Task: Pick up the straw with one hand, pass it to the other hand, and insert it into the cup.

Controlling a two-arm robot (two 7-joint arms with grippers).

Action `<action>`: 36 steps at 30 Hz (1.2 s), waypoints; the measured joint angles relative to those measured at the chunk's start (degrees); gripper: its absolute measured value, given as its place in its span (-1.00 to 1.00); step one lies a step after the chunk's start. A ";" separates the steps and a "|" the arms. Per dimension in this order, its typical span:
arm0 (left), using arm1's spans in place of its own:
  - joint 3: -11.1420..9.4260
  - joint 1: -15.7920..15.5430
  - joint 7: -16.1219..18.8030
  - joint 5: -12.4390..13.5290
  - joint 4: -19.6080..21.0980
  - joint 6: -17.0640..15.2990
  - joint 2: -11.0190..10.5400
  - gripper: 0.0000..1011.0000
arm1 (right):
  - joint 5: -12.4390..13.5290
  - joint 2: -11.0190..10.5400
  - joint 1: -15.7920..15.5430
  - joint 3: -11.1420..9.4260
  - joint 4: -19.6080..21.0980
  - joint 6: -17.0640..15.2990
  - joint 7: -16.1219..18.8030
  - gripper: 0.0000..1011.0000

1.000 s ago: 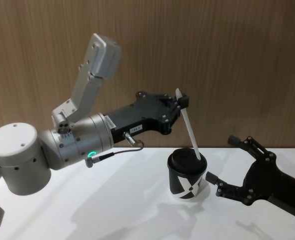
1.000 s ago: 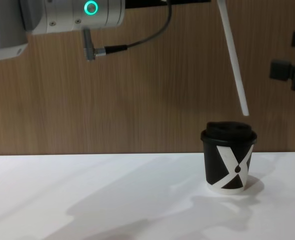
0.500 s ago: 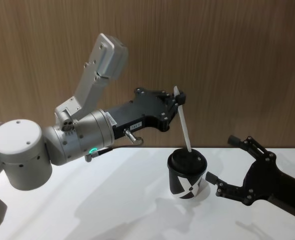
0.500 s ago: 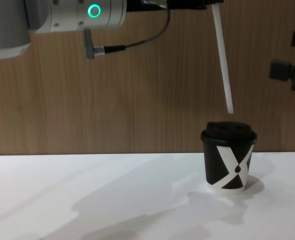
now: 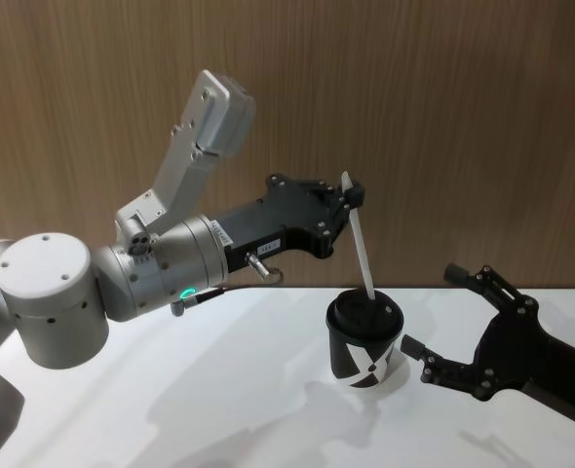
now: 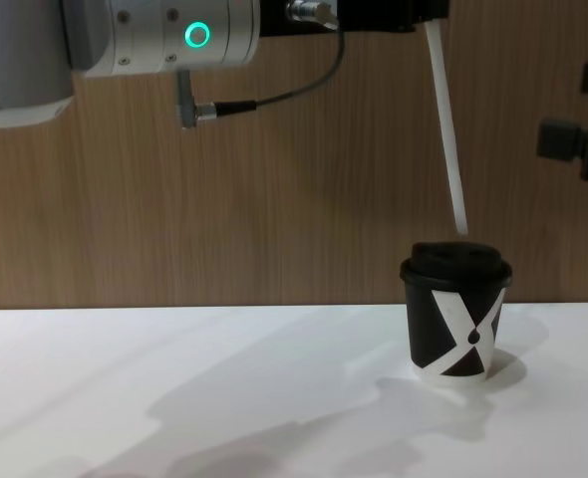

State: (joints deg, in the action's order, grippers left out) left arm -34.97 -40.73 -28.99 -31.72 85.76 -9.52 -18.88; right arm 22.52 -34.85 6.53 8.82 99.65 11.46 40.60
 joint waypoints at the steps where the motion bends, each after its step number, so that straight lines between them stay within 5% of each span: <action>1: 0.01 -0.01 -0.07 -0.03 -0.08 0.00 0.05 -0.97 | 0.00 0.00 0.00 0.00 0.00 0.00 0.00 0.98; 36: -0.60 -1.59 -1.15 -0.48 -4.17 0.20 2.30 -0.97 | 0.00 0.00 0.00 0.00 0.00 0.00 0.00 0.98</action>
State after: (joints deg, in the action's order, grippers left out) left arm -35.57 -42.32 -30.14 -32.19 81.59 -9.33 -16.58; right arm 22.52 -34.85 6.53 8.82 99.65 11.46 40.60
